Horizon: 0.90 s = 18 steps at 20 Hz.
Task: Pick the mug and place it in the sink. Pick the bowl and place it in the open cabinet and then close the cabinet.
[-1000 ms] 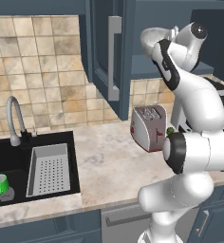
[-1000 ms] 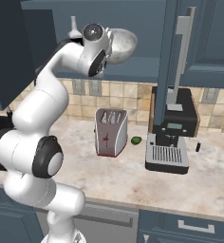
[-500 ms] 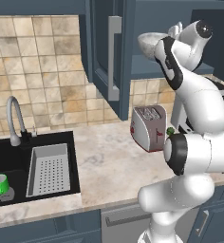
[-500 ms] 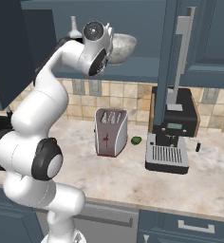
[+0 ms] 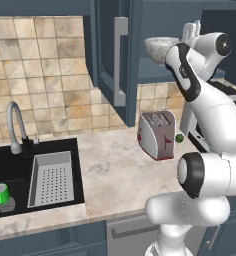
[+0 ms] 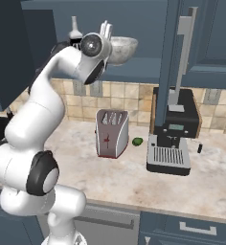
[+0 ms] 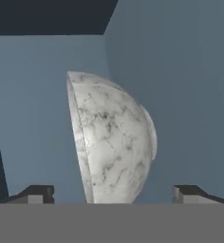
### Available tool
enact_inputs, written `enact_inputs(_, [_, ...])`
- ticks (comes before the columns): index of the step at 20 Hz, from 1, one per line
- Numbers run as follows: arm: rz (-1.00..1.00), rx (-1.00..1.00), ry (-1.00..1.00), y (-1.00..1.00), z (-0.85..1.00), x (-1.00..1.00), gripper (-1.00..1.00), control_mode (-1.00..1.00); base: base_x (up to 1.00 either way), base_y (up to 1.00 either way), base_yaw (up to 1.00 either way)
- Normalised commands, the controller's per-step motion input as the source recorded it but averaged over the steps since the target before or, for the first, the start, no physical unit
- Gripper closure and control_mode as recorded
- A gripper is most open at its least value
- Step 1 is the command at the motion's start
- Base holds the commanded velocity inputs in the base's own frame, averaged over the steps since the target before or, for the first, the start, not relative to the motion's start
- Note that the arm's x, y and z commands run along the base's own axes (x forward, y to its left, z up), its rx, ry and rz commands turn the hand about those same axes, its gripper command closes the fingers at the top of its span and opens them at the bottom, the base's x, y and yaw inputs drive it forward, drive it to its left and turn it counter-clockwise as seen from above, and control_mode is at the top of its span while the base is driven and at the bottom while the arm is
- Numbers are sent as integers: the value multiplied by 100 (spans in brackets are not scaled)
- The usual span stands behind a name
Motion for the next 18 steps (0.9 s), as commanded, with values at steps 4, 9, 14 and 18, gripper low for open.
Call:
enact_inputs(4, [0, 2, -16, 0, -8, -66, -100, -100, 0, 0, 0])
enact_inputs(9, [0, 2, -7, 0, 7, -88, -100, -100, 0, 0, 0])
enact_inputs(14, [0, 4, 0, 0, 61, -68, -100, -100, 0, 0, 0])
enact_inputs(18, [0, 3, 0, 0, 62, -66, -100, -100, 0, 0, 0])
